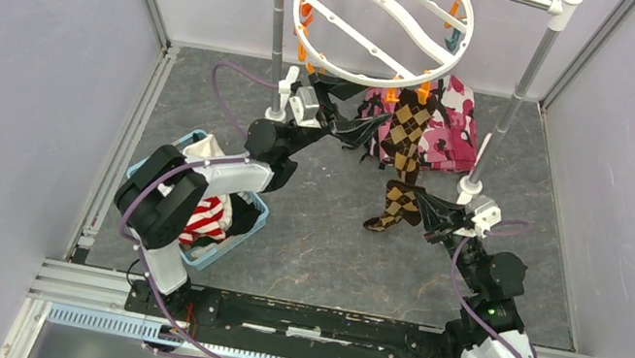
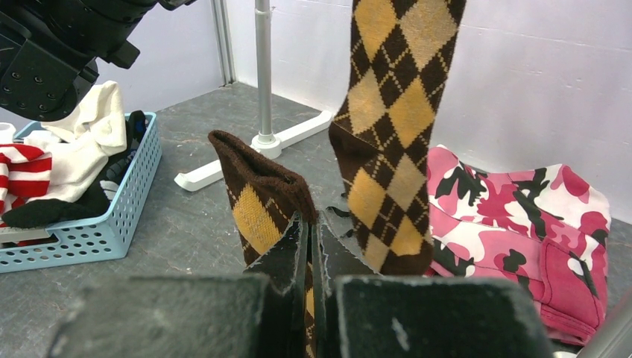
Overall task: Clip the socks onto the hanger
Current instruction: Open the clamp at the hanger.
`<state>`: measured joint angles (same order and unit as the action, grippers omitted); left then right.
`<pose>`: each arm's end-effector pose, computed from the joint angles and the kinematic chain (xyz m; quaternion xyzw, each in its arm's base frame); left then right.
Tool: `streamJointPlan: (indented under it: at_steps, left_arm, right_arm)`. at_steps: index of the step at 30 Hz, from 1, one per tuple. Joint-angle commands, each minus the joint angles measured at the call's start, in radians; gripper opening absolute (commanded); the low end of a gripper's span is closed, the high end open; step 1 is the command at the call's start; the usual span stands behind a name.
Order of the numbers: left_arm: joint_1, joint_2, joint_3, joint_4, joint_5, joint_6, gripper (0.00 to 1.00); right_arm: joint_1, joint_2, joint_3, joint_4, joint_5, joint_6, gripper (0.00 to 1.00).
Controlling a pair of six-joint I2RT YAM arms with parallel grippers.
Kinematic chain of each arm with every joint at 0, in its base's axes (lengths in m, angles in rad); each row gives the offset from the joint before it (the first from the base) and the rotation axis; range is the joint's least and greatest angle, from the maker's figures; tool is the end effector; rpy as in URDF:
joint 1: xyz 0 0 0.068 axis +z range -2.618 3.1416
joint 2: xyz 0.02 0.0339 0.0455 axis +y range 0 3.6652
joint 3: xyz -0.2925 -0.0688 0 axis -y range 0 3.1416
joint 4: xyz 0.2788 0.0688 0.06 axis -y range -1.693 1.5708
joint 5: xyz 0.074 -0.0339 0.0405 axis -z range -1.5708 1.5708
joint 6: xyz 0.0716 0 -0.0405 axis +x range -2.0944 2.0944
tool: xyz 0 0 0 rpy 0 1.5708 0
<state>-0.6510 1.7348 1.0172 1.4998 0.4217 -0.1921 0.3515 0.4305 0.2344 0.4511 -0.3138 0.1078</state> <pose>0.3132 -0.2755 0.3621 0.2736 0.3219 -0.4428 0.7909 0.1584 0.0816 0.2759 -0.1961 0.5844 0.2709 0.7393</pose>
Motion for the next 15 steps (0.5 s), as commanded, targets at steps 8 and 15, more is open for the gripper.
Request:
streamJointPlan:
  at_steps: [8,15]
  left_arm:
    - [-0.028,-0.028,-0.021,0.238,-0.043,0.057,0.81]
    - [-0.060,-0.022,-0.034,0.236,-0.100,0.110,0.87]
  right_arm:
    - [-0.001,-0.019,-0.004,0.044,-0.007,0.000,0.00]
    - [-0.002,-0.025,-0.005,0.041,-0.007,0.000,0.00]
